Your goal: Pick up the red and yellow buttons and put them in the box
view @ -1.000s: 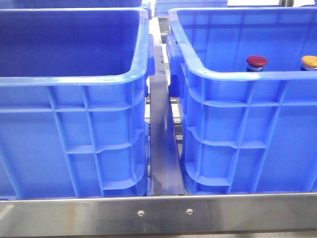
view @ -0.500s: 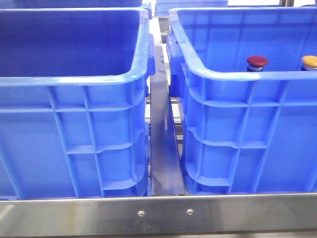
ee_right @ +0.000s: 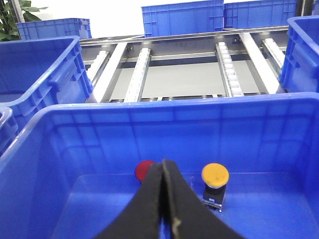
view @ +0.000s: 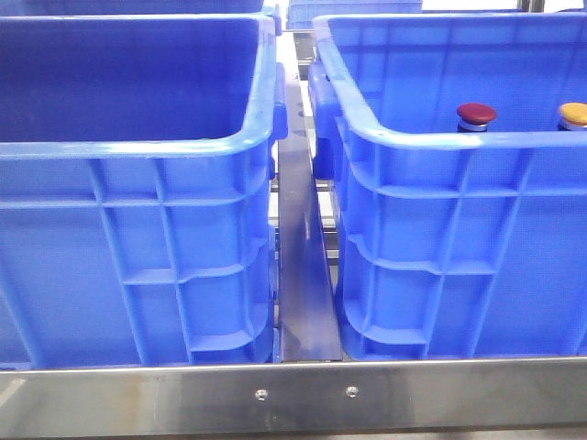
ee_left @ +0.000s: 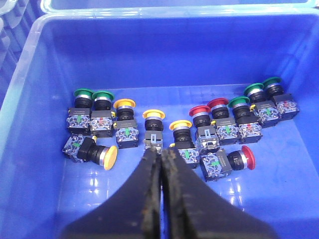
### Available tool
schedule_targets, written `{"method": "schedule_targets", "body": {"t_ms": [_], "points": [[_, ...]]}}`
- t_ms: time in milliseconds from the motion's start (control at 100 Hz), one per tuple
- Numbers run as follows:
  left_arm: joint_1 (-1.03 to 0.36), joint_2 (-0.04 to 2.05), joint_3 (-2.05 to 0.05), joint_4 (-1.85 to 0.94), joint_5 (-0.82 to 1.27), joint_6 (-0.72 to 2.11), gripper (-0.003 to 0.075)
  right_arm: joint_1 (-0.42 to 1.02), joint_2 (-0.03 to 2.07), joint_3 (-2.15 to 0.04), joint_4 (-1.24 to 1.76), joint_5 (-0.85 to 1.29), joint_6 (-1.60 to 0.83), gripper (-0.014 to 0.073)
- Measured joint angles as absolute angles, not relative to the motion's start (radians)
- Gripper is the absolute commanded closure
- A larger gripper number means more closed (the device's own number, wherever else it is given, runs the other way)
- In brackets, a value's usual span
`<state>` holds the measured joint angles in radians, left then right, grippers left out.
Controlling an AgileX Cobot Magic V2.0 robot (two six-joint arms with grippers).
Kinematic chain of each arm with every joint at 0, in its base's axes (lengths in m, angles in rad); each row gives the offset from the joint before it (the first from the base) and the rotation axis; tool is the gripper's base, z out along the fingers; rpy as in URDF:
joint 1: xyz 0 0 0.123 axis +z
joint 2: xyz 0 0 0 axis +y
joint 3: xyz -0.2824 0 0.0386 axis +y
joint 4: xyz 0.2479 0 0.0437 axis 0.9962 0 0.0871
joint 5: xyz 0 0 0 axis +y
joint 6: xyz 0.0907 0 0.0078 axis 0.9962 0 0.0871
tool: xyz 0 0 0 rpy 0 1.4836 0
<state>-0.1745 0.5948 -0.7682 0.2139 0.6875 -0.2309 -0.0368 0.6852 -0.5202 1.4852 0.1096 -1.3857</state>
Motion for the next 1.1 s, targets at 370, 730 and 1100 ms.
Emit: {"method": "schedule_targets", "body": {"t_ms": [370, 730, 1100], "points": [[-0.175, 0.595, -0.768, 0.214, 0.687, -0.231, 0.0739, -0.037, 0.685, -0.52, 1.485, 0.11, -1.386, 0.0662], [-0.175, 0.584, -0.76, 0.214, 0.68, -0.231, 0.0739, -0.037, 0.685, -0.52, 1.485, 0.11, -1.386, 0.0662], [-0.152, 0.375, -0.48, 0.226, 0.375, -0.231, 0.0739, -0.037, 0.685, -0.52, 1.485, 0.11, -1.386, 0.0662]]}}
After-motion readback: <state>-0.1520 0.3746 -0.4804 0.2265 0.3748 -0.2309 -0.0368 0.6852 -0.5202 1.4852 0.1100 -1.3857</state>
